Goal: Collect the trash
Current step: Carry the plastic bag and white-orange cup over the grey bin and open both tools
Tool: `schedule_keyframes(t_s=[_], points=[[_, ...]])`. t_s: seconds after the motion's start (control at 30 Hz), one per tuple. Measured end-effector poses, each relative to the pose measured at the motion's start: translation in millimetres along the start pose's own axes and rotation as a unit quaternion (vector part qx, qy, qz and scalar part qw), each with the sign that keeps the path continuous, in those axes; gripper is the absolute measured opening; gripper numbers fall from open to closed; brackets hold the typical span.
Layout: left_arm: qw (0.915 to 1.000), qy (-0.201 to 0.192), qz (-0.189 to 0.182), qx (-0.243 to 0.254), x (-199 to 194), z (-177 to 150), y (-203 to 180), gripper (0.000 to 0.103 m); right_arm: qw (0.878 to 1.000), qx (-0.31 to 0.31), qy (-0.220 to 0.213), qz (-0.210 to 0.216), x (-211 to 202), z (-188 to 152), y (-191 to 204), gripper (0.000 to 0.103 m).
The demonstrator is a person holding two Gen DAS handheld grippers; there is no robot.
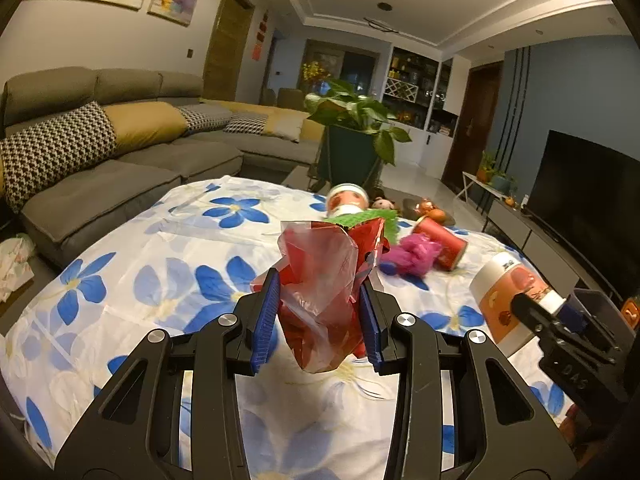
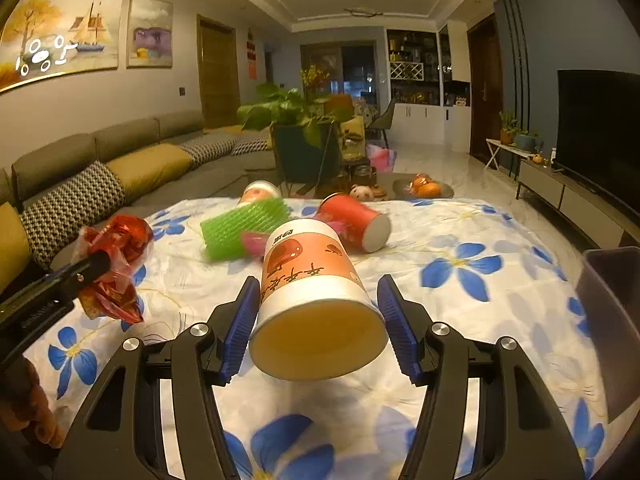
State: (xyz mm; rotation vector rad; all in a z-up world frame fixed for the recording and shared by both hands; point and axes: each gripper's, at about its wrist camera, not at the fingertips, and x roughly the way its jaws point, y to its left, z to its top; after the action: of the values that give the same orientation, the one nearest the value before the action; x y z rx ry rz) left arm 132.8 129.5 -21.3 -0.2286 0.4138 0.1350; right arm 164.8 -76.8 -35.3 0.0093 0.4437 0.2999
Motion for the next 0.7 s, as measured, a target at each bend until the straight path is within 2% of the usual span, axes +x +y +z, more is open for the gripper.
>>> schedule_keyframes(t_s=[0.2, 0.7], points=[[0.9997, 0.000, -0.016, 0.017, -11, -2, -23, 0.037, 1.000, 0.002, -0.023, -0.005, -28, 1, -16, 0.059], [0.9969, 0.000, -0.051, 0.060, -21, -5, -84, 0.037, 0.998, 0.029, -0.051, -0.027, -66, 1, -58, 0.060]])
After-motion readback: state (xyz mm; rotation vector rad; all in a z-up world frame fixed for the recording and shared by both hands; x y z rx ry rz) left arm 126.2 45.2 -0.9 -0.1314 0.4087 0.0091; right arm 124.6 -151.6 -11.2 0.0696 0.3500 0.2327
